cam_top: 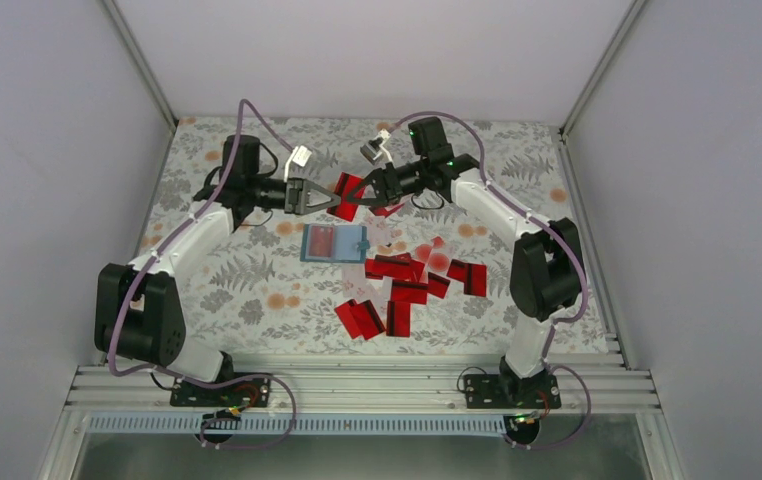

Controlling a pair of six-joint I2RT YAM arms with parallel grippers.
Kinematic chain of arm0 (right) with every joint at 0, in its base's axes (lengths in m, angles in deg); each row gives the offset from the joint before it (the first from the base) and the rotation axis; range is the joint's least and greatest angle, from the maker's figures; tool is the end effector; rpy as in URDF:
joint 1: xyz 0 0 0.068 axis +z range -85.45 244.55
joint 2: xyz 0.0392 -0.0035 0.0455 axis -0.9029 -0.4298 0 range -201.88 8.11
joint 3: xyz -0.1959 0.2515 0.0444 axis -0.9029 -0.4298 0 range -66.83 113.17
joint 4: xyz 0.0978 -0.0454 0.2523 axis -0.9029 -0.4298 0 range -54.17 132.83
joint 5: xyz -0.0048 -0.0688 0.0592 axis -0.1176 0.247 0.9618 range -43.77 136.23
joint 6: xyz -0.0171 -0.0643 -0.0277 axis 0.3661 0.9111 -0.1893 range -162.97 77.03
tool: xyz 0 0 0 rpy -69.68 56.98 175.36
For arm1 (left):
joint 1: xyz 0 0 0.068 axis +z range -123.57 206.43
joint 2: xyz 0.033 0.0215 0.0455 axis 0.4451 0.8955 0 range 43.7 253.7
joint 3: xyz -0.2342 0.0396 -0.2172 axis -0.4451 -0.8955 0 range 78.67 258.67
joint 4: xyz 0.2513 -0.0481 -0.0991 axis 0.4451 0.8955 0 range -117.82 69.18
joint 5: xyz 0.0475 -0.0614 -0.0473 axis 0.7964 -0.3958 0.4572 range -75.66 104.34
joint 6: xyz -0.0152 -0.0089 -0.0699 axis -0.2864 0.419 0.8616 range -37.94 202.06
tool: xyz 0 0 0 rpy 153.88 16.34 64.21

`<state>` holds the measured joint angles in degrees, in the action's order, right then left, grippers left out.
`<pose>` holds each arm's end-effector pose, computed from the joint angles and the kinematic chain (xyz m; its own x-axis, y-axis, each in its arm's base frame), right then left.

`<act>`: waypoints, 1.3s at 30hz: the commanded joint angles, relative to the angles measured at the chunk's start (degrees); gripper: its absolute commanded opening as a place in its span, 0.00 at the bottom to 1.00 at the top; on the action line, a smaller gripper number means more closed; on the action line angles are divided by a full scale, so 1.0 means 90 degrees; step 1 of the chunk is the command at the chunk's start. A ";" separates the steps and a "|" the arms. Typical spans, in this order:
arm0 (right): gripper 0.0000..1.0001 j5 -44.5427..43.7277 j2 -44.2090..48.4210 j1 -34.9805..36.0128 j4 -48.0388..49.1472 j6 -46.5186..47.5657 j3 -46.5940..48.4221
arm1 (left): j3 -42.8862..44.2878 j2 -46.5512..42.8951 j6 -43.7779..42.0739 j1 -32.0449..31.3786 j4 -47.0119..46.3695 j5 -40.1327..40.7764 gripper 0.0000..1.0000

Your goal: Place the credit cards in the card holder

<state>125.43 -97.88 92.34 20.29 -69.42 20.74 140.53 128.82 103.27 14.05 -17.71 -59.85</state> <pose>0.3579 0.2548 0.3351 -0.8505 -0.3539 -0.3891 -0.4072 -0.0251 0.9130 0.3101 -0.1267 0.3301 -0.8060 0.0760 -0.5871 0.5917 0.1302 -0.7955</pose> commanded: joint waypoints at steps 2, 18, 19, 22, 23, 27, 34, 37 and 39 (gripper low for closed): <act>0.04 0.0300 -0.0027 0.0095 -0.0253 0.0230 0.0349 | -0.0029 0.0088 0.0083 0.0077 -0.0233 -0.0381 0.21; 0.04 0.0419 -0.0418 0.0114 -0.0620 0.0556 0.0653 | 0.0178 0.0232 0.0132 0.0064 -0.0276 -0.0613 0.20; 0.04 0.0435 -0.0447 0.0115 -0.0629 0.0565 0.0668 | 0.0190 0.0232 0.0138 0.0067 -0.0276 -0.0614 0.17; 0.04 0.0472 -0.0515 0.0117 -0.0617 0.0571 0.0739 | 0.0178 0.0237 0.0133 0.0067 -0.0264 -0.0596 0.04; 0.04 0.0482 -0.0530 0.0115 -0.0601 0.0564 0.0764 | 0.0178 0.0239 0.0138 0.0067 -0.0274 -0.0567 0.03; 0.04 0.0362 -0.0659 0.0118 -0.0645 0.0556 0.0883 | 0.0161 0.0337 0.0273 0.0074 -0.0215 -0.0325 0.02; 0.65 -0.1903 -0.1011 -0.0051 -0.1569 0.0724 0.0982 | -0.0124 0.0483 -0.0506 0.0441 0.1021 0.0517 0.02; 0.66 -0.2408 -0.0975 -0.0055 -0.1522 0.0681 0.0609 | -0.0331 0.0501 -0.1037 0.0580 0.1583 0.1242 0.02; 0.66 -0.2655 -0.0941 -0.0055 -0.1391 0.0567 0.0315 | -0.0538 0.0574 -0.1087 0.0599 0.1579 0.1588 0.02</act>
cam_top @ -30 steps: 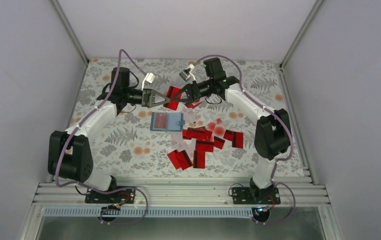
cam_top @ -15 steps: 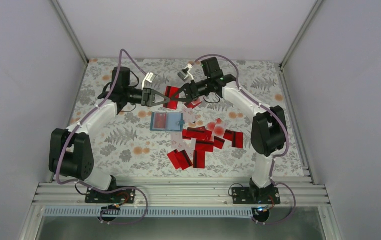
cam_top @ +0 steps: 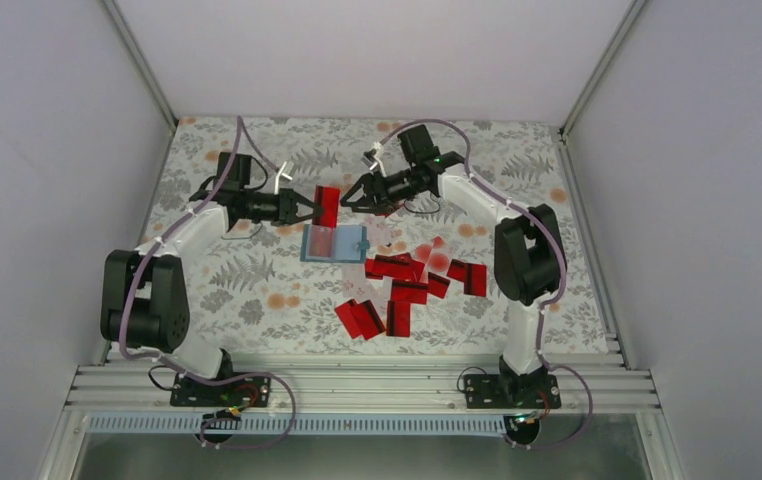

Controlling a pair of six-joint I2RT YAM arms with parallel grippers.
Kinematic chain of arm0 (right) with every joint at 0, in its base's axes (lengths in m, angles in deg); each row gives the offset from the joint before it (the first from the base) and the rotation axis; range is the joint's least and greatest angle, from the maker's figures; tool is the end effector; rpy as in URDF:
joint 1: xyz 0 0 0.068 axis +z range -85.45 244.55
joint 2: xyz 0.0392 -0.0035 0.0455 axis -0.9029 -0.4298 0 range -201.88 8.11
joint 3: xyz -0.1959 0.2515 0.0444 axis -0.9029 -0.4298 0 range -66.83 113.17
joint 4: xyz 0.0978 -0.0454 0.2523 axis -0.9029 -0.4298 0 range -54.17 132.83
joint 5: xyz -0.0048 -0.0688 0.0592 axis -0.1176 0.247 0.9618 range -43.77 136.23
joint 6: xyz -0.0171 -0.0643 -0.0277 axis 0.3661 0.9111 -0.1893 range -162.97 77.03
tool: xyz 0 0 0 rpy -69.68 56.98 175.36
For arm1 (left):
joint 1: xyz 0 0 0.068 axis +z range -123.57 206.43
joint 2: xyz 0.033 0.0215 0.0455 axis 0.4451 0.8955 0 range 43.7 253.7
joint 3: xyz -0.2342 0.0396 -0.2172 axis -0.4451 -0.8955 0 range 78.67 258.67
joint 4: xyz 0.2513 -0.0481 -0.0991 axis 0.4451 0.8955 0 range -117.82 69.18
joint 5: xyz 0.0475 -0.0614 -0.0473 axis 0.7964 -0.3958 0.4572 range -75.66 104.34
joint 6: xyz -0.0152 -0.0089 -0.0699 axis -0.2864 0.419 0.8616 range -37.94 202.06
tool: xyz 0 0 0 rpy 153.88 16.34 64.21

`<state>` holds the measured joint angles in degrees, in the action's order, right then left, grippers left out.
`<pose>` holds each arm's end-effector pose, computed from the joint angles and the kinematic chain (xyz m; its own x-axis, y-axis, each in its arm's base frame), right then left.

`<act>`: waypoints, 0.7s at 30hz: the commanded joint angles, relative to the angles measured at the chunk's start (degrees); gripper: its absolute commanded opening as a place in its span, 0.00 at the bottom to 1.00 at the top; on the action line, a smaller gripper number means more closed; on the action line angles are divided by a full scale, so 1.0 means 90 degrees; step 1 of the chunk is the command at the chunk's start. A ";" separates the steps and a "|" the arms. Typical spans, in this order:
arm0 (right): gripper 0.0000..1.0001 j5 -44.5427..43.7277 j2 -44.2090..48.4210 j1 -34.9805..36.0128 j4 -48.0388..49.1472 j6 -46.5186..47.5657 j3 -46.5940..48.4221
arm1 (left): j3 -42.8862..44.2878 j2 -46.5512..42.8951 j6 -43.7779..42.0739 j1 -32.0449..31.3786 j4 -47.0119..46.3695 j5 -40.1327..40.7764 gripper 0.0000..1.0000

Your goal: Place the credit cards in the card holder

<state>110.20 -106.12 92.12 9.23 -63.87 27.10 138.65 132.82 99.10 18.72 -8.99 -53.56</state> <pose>0.3932 0.2658 0.2858 -0.9090 -0.2980 -0.2912 -0.3725 0.2679 0.8885 0.3246 -0.0996 0.2827 -0.8987 0.0104 -0.4384 0.4203 0.3061 -0.8542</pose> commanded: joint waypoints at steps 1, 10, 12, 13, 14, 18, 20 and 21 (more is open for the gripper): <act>0.65 -0.1028 -0.0029 -0.0032 -0.0082 -0.0131 -0.0535 | -0.0425 0.0204 -0.0591 0.0074 0.0570 0.1036 0.02; 0.58 -0.1300 -0.0327 0.0017 0.0195 -0.0177 -0.0980 | -0.0589 0.1155 -0.0860 0.0041 0.0715 0.1792 0.02; 0.56 -0.1289 -0.0442 0.0032 0.0205 -0.0134 -0.0960 | -0.0476 0.1352 -0.0938 0.0027 0.0762 0.1833 0.02; 0.55 -0.1291 -0.0498 0.0030 0.0225 -0.0138 -0.0959 | -0.0406 0.1441 -0.0959 0.0013 0.0794 0.1866 0.02; 0.53 -0.1271 -0.0563 0.0032 0.0250 -0.0138 -0.0951 | -0.0354 0.1539 -0.0966 0.0008 0.0798 0.1903 0.02; 0.49 -0.1255 -0.0814 0.0034 0.0255 -0.0122 -0.0859 | -0.0160 0.1858 -0.0950 -0.0036 0.0845 0.1893 0.02; 0.47 -0.1265 -0.0905 0.0040 0.0230 -0.0083 -0.0798 | -0.0054 0.2020 -0.0998 -0.0086 0.0948 0.1888 0.02; 0.47 -0.1280 -0.0948 0.0039 0.0221 -0.0068 -0.0776 | 0.0002 0.2104 -0.1024 -0.0106 0.1011 0.1885 0.02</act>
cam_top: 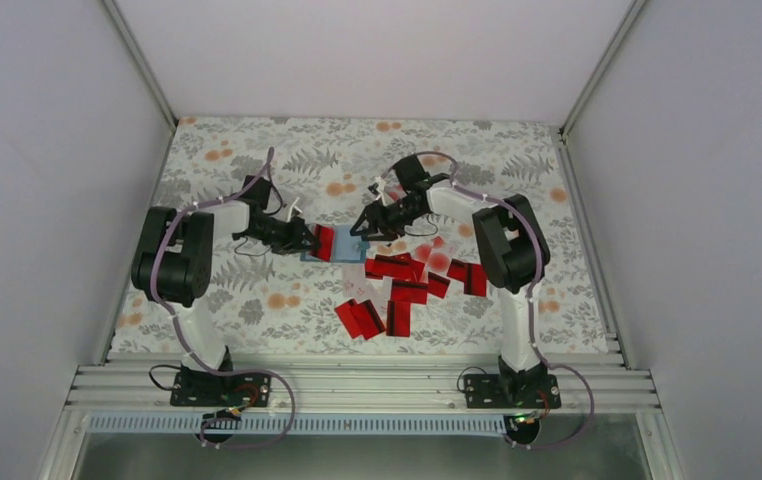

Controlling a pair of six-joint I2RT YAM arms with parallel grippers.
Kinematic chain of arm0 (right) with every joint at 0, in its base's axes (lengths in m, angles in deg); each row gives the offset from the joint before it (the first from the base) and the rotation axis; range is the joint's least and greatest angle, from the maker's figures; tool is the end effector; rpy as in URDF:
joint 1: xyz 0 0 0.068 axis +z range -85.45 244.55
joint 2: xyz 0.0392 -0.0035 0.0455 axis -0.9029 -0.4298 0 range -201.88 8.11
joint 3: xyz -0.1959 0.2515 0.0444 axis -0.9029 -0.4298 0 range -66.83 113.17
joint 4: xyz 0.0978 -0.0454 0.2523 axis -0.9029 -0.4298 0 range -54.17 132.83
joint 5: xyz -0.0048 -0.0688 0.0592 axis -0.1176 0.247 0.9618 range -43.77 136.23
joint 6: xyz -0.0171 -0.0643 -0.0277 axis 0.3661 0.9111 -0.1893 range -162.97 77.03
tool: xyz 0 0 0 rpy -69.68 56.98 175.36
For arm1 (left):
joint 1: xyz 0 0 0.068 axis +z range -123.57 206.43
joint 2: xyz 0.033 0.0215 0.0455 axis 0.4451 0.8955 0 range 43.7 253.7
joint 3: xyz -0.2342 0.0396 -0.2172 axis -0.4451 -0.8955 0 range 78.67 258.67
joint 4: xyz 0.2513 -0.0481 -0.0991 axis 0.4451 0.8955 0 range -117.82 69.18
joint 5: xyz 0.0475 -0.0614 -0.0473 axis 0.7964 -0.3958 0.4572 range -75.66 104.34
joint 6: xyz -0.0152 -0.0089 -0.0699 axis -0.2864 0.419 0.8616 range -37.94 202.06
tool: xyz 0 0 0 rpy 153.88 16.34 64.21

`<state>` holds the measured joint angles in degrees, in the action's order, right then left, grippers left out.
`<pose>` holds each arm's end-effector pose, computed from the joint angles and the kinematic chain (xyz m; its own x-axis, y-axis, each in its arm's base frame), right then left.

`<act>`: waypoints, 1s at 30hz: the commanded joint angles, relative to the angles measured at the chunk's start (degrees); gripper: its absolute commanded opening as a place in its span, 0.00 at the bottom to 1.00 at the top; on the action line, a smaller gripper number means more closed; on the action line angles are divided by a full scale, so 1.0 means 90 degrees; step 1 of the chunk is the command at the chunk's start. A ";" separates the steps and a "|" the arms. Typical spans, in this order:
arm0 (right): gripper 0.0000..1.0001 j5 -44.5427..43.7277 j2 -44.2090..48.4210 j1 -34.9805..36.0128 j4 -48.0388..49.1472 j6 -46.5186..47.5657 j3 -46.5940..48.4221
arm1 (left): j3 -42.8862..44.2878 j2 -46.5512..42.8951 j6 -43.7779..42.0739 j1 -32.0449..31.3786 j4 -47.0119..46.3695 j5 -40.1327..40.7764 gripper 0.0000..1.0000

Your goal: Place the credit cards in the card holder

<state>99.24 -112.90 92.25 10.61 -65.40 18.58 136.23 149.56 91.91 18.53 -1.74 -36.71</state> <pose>0.3930 0.2601 0.1794 -0.9664 -0.2481 -0.0665 -0.1923 0.5271 0.8277 0.3432 -0.0943 0.1553 -0.9901 0.0288 -0.1371 0.1262 0.6078 -0.7840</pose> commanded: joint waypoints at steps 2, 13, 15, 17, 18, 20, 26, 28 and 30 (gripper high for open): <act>0.46 -0.0070 -0.0290 0.0018 0.0056 0.0132 0.0193 | 0.0351 0.0359 -0.0283 -0.0115 0.0265 -0.0059 0.02; 0.44 -0.0099 -0.0725 0.0013 -0.0044 0.0304 0.0351 | 0.0484 0.0622 -0.0360 -0.0218 0.0363 -0.0143 0.02; 0.44 -0.0098 -0.0805 0.0015 -0.0059 0.0308 0.0380 | 0.0516 0.0682 -0.0354 -0.0218 0.0372 -0.0190 0.02; 0.43 -0.0099 -0.0859 0.0017 -0.0078 0.0332 0.0401 | 0.0532 0.0718 -0.0323 -0.0223 0.0355 -0.0256 0.02; 0.43 -0.0092 -0.0877 0.0017 -0.0076 0.0338 0.0408 | 0.0537 0.0732 -0.0302 -0.0224 0.0322 -0.0278 0.02; 0.43 -0.0098 -0.0920 0.0017 -0.0084 0.0356 0.0420 | 0.0544 0.0749 -0.0253 -0.0231 0.0270 -0.0319 0.02; 0.41 -0.0118 -0.1016 0.0010 -0.0134 0.0420 0.0413 | 0.0592 0.0848 -0.0153 -0.0226 0.0138 -0.0429 0.02; 0.41 -0.0159 -0.1035 0.0011 -0.0162 0.0454 0.0403 | 0.0615 0.0879 -0.0140 -0.0226 0.0112 -0.0456 0.02; 0.41 -0.0194 -0.1064 0.0017 -0.0191 0.0487 0.0400 | 0.0628 0.0901 -0.0125 -0.0226 0.0095 -0.0462 0.02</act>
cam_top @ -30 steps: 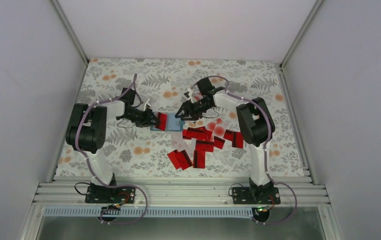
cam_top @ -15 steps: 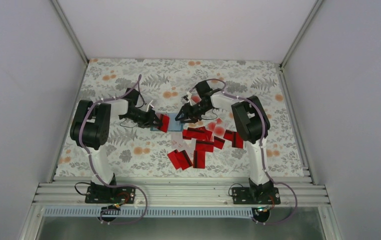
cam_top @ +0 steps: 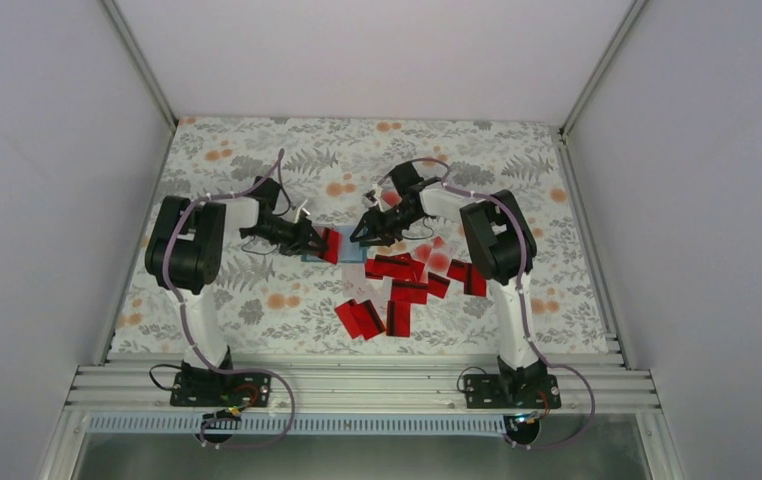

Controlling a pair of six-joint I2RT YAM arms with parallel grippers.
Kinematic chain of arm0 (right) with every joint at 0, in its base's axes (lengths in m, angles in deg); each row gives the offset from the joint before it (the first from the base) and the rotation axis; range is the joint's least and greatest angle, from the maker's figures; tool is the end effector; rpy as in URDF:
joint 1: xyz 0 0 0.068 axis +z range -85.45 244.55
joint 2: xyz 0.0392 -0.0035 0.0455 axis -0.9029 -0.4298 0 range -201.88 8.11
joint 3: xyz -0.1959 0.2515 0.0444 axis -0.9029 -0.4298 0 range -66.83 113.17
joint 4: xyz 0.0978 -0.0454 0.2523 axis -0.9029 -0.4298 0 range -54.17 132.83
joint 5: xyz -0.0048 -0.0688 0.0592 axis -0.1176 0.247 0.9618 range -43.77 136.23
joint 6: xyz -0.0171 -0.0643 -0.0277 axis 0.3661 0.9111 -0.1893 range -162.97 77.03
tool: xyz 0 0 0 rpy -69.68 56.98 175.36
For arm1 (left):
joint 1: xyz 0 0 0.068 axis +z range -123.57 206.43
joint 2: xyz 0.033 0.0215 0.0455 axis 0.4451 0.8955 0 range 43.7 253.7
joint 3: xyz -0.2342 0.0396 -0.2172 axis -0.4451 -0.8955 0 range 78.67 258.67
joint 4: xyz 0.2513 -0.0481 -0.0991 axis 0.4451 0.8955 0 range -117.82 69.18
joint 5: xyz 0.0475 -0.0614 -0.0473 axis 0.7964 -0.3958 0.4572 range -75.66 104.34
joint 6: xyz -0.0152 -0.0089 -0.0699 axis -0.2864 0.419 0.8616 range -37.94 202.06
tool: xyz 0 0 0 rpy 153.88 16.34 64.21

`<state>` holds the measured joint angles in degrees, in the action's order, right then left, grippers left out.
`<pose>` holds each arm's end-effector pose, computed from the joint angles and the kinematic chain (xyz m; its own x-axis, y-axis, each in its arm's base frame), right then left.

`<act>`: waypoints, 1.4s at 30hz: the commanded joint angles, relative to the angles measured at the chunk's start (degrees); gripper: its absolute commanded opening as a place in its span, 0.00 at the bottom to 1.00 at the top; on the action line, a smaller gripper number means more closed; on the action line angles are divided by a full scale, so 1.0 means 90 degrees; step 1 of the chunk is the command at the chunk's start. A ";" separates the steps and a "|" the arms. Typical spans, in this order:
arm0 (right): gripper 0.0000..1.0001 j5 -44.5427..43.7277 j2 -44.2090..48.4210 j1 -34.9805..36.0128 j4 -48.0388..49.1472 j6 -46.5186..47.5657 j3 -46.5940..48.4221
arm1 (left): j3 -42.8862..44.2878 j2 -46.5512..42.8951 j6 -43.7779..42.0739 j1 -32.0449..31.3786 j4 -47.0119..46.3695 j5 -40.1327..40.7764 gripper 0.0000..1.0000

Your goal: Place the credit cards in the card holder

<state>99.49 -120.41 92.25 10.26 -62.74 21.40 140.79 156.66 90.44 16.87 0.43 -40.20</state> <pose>0.4066 0.2674 0.1332 -0.9610 -0.2760 -0.0181 -0.1721 0.5454 0.8203 0.3599 -0.1097 0.1336 -0.9942 0.0817 -0.0706 0.1046 0.5644 -0.8188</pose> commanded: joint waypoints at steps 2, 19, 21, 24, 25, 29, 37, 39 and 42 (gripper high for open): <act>0.41 -0.0268 -0.0253 0.0018 -0.0186 0.0235 0.0088 | 0.0155 0.0132 0.0038 -0.0046 -0.0151 -0.0073 0.02; 0.40 -0.0740 0.0027 -0.0134 -0.0584 0.0540 0.0158 | 0.0309 0.0342 0.0328 -0.0041 -0.0381 -0.0323 0.02; 0.40 -0.0735 0.0084 -0.0133 -0.0602 0.0533 0.0182 | 0.0331 0.0362 0.0378 -0.0041 -0.0415 -0.0348 0.02; 0.40 -0.0756 0.0157 -0.0141 -0.0699 0.0546 0.0270 | 0.0361 0.0404 0.0439 -0.0047 -0.0442 -0.0375 0.03; 0.40 -0.0768 0.0202 -0.0146 -0.0718 0.0538 0.0287 | 0.0383 0.0415 0.0450 -0.0050 -0.0438 -0.0375 0.02; 0.39 -0.1049 0.0361 -0.0149 -0.0897 0.0583 0.0402 | 0.0421 0.0483 0.0475 -0.0066 -0.0429 -0.0375 0.02; 0.33 -0.1420 0.0487 -0.0151 -0.1039 0.0668 0.0385 | 0.0539 0.0595 0.0493 -0.0134 -0.0402 -0.0364 0.02; 0.31 -0.1424 0.0463 -0.0149 -0.1004 0.0636 0.0350 | 0.0571 0.0601 0.0504 -0.0151 -0.0396 -0.0356 0.02; 0.27 -0.1680 0.0435 -0.0149 -0.0978 0.0610 0.0327 | 0.0595 0.0619 0.0504 -0.0167 -0.0375 -0.0340 0.03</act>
<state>88.25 -118.29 91.22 2.24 -57.80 24.04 144.90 161.08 94.86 15.71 -2.65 -43.20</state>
